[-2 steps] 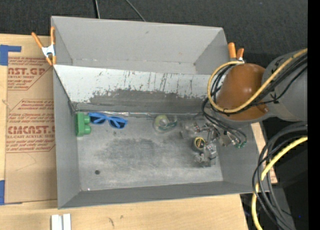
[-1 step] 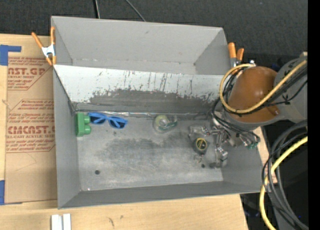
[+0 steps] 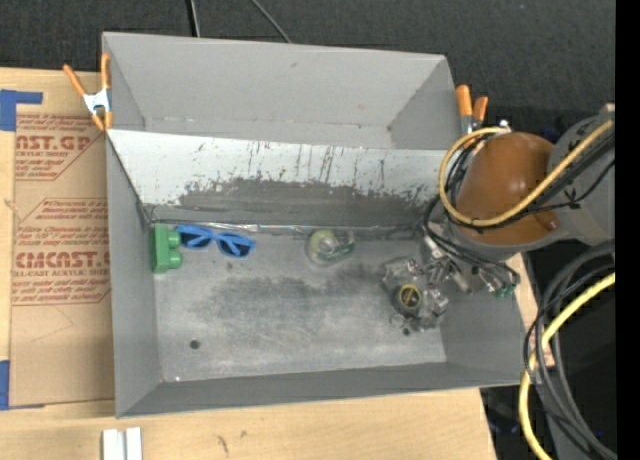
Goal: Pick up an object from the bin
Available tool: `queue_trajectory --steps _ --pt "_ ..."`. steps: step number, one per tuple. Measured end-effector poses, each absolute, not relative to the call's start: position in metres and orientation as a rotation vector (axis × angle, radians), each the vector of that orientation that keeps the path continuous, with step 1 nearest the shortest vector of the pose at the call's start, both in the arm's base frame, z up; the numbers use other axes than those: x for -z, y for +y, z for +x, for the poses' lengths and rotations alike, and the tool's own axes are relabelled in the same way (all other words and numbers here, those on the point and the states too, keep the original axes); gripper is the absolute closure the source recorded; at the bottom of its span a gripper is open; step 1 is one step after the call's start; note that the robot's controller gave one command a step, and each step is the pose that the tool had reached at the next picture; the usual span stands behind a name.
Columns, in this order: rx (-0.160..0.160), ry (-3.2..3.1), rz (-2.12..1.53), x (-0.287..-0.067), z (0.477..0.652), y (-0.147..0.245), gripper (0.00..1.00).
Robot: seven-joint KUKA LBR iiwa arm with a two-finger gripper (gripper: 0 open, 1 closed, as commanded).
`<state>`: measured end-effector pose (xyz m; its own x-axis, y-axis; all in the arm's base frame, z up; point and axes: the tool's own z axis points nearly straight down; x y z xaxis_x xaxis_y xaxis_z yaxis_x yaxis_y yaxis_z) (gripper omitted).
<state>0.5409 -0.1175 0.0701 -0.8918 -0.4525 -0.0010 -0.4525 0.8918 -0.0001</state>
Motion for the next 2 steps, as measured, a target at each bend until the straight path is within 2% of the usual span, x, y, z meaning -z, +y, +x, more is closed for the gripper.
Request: queue_trajectory --steps 1,2 --pt "0.005 3.036 -0.773 -0.185 0.541 -0.104 1.0" --pt "0.002 3.043 -0.761 -0.216 0.532 -0.1 1.0"
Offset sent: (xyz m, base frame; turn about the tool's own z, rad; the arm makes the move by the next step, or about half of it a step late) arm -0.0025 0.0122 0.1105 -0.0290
